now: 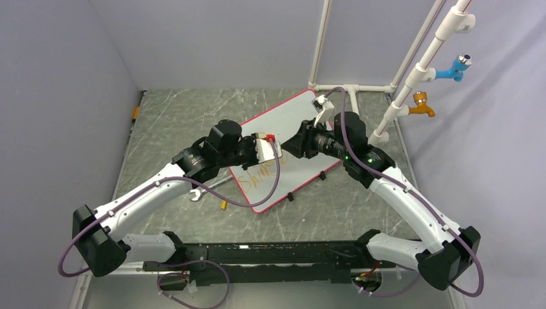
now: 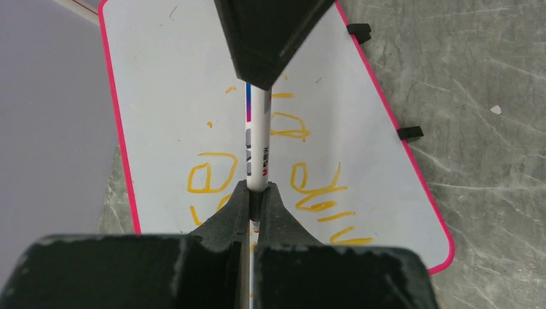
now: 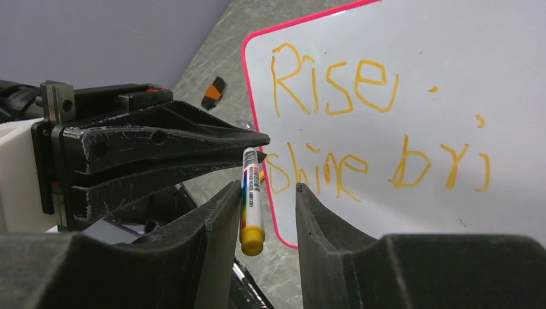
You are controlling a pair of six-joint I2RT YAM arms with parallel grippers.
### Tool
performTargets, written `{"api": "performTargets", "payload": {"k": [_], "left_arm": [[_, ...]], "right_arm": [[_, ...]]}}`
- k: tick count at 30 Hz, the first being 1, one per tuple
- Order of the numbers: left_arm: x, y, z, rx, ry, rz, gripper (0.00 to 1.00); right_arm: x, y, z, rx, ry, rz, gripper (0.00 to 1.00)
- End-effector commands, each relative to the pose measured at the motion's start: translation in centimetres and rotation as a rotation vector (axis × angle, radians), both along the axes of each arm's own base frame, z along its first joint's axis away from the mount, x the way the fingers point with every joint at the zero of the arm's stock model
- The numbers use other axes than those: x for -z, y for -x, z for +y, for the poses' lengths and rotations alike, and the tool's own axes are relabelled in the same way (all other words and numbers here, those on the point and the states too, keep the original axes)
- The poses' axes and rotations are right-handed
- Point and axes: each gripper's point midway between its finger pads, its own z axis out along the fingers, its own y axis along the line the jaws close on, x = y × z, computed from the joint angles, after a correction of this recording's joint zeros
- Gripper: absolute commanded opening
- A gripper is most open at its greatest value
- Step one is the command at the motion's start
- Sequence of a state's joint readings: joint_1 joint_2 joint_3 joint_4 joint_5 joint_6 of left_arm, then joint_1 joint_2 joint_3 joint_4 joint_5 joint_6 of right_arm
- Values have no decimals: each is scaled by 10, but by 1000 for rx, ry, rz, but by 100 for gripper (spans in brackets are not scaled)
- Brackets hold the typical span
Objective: Write a sentence on the whiteboard
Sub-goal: Pass from the left arm to the right
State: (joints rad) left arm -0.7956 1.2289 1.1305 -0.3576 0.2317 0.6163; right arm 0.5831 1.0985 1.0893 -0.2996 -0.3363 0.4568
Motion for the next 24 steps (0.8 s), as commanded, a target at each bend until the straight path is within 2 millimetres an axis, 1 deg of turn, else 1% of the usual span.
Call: {"api": "performTargets", "payload": {"k": [1, 5, 10, 19, 24], "left_arm": [[-21, -4, -7, 6, 53, -14, 0], [-20, -4, -7, 9, 52, -12, 0], [-20, -3, -7, 10, 51, -13, 0], [-22, 0, -9, 30, 56, -10, 0], [-23, 0, -8, 26, 54, -12, 0]], "right_arm": [[-10, 3, 11, -60, -63, -22, 37], [-4, 2, 17, -77, -77, -1, 34], [-2, 1, 22, -94, -92, 9, 31], [1, -2, 26, -102, -100, 22, 27], [8, -1, 30, -121, -101, 50, 24]]}}
